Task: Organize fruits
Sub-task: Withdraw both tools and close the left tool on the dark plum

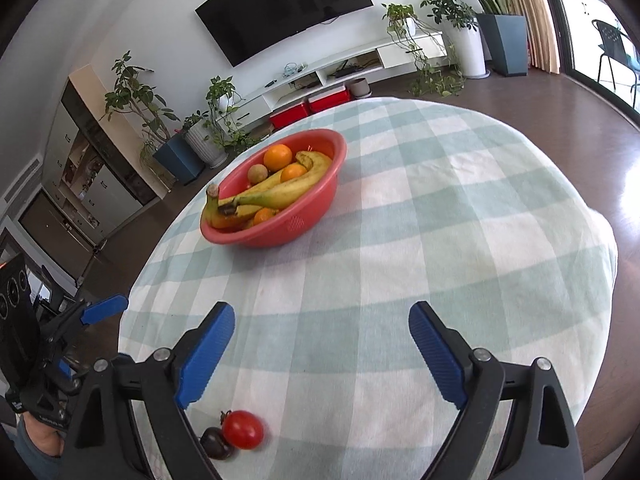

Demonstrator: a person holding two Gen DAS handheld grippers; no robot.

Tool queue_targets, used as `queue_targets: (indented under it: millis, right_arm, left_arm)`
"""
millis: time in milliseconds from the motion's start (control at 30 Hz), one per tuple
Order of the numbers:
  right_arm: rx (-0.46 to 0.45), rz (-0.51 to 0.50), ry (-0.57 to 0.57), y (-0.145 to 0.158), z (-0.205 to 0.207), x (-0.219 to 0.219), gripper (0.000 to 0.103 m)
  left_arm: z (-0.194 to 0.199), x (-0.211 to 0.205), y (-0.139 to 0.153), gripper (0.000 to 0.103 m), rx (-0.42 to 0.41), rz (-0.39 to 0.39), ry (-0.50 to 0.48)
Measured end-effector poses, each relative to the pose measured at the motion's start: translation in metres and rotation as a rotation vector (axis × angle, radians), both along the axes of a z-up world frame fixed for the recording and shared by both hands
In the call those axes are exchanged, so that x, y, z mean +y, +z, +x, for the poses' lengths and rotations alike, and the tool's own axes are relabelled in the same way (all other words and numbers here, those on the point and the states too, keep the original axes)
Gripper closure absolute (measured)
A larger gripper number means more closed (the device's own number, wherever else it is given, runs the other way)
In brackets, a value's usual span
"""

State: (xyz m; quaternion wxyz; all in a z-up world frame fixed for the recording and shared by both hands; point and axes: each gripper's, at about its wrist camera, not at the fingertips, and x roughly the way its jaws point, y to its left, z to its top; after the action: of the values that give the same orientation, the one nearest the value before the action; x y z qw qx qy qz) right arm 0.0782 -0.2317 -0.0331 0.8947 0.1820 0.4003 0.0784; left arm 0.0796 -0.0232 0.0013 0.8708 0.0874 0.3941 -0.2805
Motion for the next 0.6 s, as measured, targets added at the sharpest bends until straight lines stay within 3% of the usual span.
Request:
queue_targets:
  millis: [300, 600]
  right_arm:
    - [-0.018, -0.049, 0.059, -0.005, -0.011, 0.02, 0.012]
    - [-0.035, -0.051, 0.053, -0.003, -0.013, 0.018, 0.012]
  left_arm:
    - [-0.064, -0.032, -0.039, 0.008, 0.035, 0.113, -0.053]
    - [-0.057, -0.048, -0.047, 0.009, 0.05, 0.108, -0.077]
